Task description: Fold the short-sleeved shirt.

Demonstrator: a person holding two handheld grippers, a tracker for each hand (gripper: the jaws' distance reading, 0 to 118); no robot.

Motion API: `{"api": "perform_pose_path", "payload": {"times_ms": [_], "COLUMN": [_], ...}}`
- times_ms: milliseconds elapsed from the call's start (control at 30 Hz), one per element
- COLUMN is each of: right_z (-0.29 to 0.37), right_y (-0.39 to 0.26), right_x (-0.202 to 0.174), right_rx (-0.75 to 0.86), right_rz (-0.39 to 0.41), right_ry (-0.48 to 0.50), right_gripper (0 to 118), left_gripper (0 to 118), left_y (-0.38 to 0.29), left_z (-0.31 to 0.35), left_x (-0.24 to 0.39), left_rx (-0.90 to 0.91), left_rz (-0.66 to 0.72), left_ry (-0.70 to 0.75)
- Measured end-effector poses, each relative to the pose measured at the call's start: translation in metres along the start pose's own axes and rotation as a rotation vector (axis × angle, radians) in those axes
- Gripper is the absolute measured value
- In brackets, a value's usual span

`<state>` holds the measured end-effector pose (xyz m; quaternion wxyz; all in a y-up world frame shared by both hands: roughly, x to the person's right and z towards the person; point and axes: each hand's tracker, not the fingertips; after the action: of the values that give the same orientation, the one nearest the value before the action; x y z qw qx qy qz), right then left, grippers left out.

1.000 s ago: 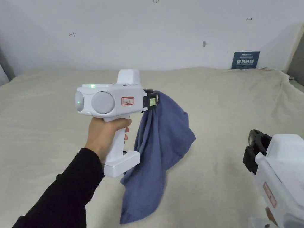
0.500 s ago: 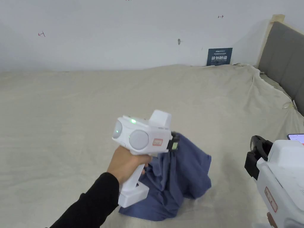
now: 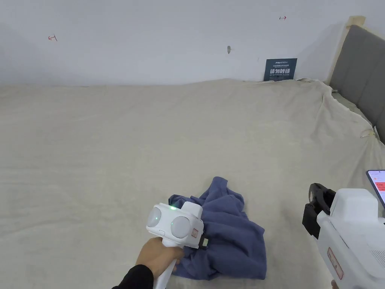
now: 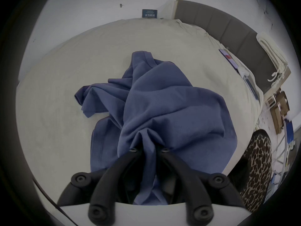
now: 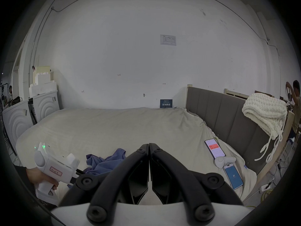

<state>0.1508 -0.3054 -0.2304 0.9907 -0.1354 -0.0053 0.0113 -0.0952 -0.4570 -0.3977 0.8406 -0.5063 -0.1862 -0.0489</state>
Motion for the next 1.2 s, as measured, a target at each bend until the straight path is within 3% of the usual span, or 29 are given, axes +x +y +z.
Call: {"api": "perform_pose_path", "payload": {"times_ms": [67, 133, 300, 500, 733, 800, 900, 1067, 1100, 1200], "right_z": [0.0, 0.001, 0.003, 0.007, 0.011, 0.011, 0.012, 0.013, 0.013, 0.013], "right_y": [0.001, 0.003, 0.013, 0.026, 0.034, 0.033, 0.035, 0.036, 0.037, 0.037], "right_x": [-0.002, -0.004, -0.01, -0.017, -0.025, -0.027, -0.029, -0.033, -0.033, -0.035], "right_rx": [-0.002, 0.003, 0.024, 0.062, 0.09, 0.096, 0.104, 0.116, 0.118, 0.12], "right_rz": [0.006, 0.009, 0.013, 0.016, 0.019, 0.019, 0.018, 0.024, 0.026, 0.027], "right_ry": [0.005, 0.009, 0.017, 0.028, 0.037, 0.039, 0.042, 0.046, 0.049, 0.052], "right_gripper": [0, 0, 0, 0, 0, 0, 0, 0, 0, 0], "left_gripper": [73, 96, 97, 97, 97, 91, 64, 7, 1, 0], "left_y": [0.001, 0.006, 0.018, 0.017, -0.006, -0.016, -0.03, -0.046, -0.048, -0.05], "left_z": [0.012, 0.03, 0.098, 0.182, 0.218, 0.22, 0.22, 0.217, 0.217, 0.218], "left_x": [0.001, -0.004, -0.015, -0.023, -0.04, -0.045, -0.05, -0.052, -0.053, -0.056], "left_rx": [0.029, 0.072, 0.323, 0.601, 0.784, 0.814, 0.858, 0.922, 0.922, 0.925], "left_rz": [0.022, 0.073, 0.166, 0.14, 0.125, 0.14, 0.129, 0.092, 0.093, 0.101], "left_ry": [-0.003, -0.039, -0.071, 0.073, 0.221, 0.239, 0.255, 0.362, 0.374, 0.377]}}
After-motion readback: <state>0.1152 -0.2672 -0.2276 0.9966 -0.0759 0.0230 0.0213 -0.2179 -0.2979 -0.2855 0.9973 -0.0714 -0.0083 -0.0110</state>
